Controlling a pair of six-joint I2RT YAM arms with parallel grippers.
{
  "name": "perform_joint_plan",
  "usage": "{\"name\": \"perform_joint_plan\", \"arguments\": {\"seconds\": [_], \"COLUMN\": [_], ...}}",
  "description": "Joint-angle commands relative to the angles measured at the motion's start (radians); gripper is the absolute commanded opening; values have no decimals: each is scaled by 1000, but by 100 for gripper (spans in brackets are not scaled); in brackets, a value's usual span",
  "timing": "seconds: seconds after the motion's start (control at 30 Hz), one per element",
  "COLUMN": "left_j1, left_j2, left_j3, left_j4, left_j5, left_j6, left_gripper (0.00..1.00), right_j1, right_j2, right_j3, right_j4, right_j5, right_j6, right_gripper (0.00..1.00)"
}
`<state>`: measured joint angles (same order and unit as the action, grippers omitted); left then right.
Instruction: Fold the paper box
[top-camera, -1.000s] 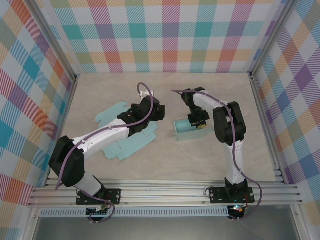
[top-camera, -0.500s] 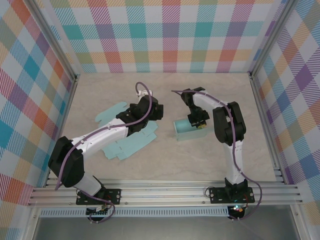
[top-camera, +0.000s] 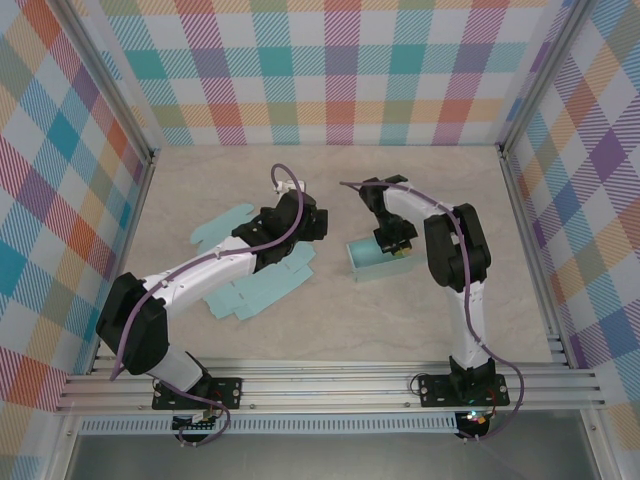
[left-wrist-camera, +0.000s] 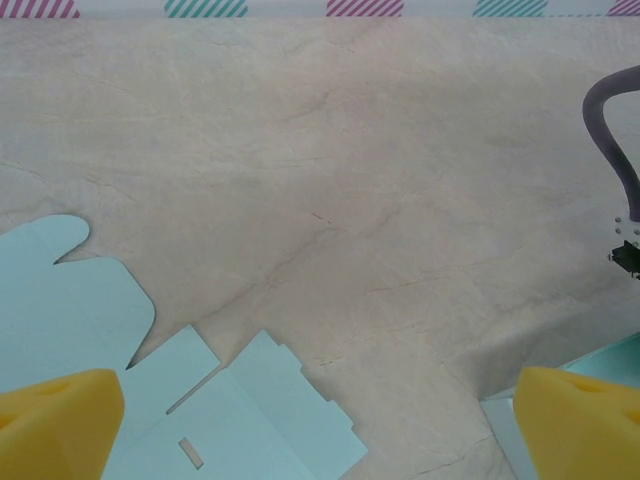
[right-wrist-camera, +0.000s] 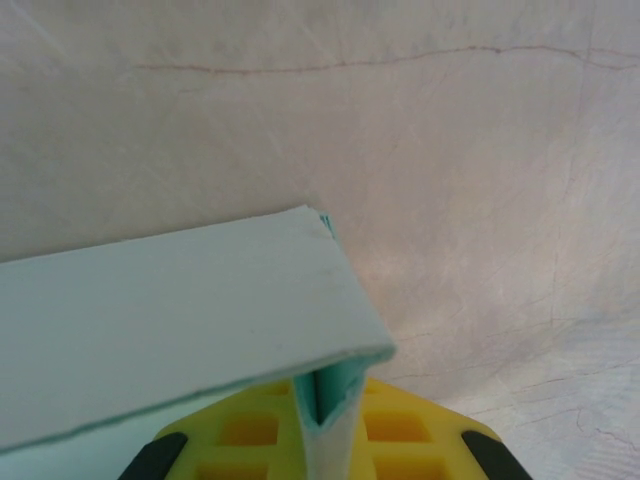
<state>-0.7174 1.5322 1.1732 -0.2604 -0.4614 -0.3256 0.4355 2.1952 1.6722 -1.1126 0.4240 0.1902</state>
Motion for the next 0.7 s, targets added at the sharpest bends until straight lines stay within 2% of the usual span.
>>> {"name": "perform_joint_plan", "arguments": {"seconds": [0.0, 0.67], "left_j1": [12, 22], "left_j2": [21, 43], "left_j3": [25, 32], "left_j4": [10, 15], "left_j5": [9, 15], "left_j6": [-7, 0], "left_gripper": [100, 100], "right_j1": [14, 62], "right_j2": [64, 31], "right_j3": [-45, -90], "right_j4": [172, 269], "right_j5": [30, 78], "right_j6": [19, -43], "right_gripper": [0, 0]}}
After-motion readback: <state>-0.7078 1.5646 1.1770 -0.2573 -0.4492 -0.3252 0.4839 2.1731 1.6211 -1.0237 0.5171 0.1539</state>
